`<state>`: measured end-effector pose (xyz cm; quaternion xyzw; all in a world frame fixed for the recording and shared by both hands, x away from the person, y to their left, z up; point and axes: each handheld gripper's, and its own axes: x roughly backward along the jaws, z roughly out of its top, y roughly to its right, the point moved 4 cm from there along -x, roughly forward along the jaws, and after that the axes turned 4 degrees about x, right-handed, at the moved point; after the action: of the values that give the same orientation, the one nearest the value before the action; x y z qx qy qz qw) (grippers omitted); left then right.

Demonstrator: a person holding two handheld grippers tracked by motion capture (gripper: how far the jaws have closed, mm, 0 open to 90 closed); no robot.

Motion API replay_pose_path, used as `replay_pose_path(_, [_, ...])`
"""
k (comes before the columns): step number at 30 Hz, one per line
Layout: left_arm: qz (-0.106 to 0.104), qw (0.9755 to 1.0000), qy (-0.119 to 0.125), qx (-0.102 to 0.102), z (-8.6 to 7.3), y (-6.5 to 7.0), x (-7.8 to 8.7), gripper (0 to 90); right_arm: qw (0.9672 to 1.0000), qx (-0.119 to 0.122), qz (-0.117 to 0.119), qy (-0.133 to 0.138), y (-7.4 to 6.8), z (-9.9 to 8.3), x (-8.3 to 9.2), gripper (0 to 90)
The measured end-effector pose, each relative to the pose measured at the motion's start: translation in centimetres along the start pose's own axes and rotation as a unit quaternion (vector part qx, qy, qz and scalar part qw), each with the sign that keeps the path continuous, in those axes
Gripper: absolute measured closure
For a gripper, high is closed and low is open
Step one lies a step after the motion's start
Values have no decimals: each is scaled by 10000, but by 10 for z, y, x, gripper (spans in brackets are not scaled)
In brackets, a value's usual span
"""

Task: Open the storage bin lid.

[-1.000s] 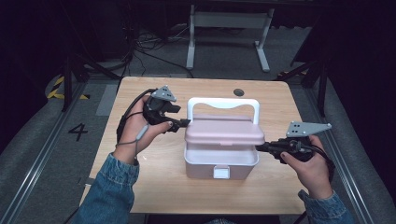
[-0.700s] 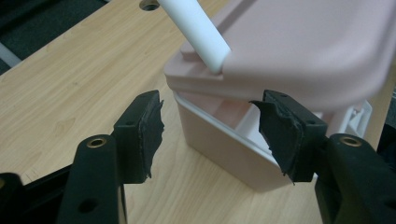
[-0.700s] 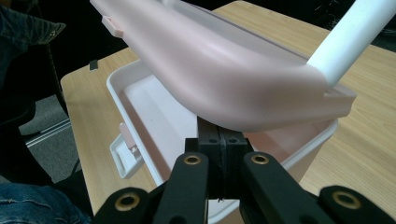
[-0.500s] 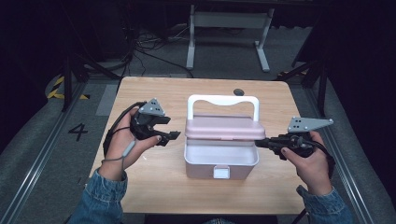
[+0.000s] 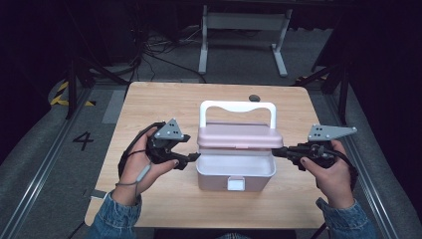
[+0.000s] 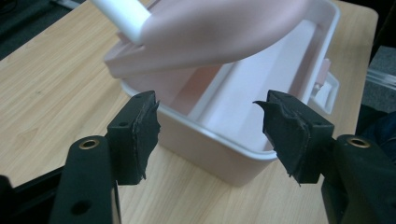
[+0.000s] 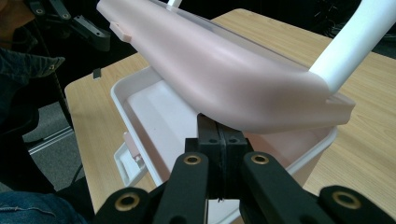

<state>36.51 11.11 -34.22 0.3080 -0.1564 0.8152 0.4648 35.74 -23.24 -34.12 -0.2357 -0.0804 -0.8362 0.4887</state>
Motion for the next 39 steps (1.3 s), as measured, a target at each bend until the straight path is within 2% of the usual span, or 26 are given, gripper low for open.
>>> replay_pose_path(3, [44, 10000, 75, 3, 1, 0, -3, 364, 10000, -4, 2, 7, 0, 0, 0, 900])
replay_pose_path(5, [236, 9995, 191, -24, 4, 0, -7, 360, 10000, -1, -1, 9, 0, 0, 0, 900])
replay_pose_path(7, [339, 9991, 270, -27, 7, 1, -8, 361, 10000, -3, -11, 10, 0, 0, 0, 900])
replay_pose_path(9, [417, 9983, 405, -50, 10, 2, -9, 361, 10000, -1, -5, 6, 0, 0, 0, 900])
replay_pose_path(12, [496, 9975, 475, -138, 13, 4, -9, 361, 10000, -9, -7, 0, 0, -1, 0, 900])
replay_pose_path(16, [423, 9977, 514, -88, 16, 7, -11, 360, 10000, -17, -11, -6, 0, -1, 0, 900])
replay_pose_path(17, [436, 9980, 436, -119, 17, 7, -12, 352, 10000, -21, -2, -19, 0, -1, 0, 900])
replay_pose_path(19, [417, 9980, 456, -156, 18, 7, -14, 330, 10000, -24, 13, -21, 0, -1, 0, 900])
replay_pose_path(25, [488, 9966, 594, -280, 23, 6, -16, 322, 10000, -66, 48, 7, 1, 0, 0, 900])
replay_pose_path(29, [512, 9960, 679, -262, 26, 5, -17, 326, 9999, -73, 35, 60, 2, 2, 0, 900])
replay_pose_path(39, [594, 9949, 728, -366, 32, 0, -25, 326, 9999, -83, 53, 90, 2, 3, 0, 900])
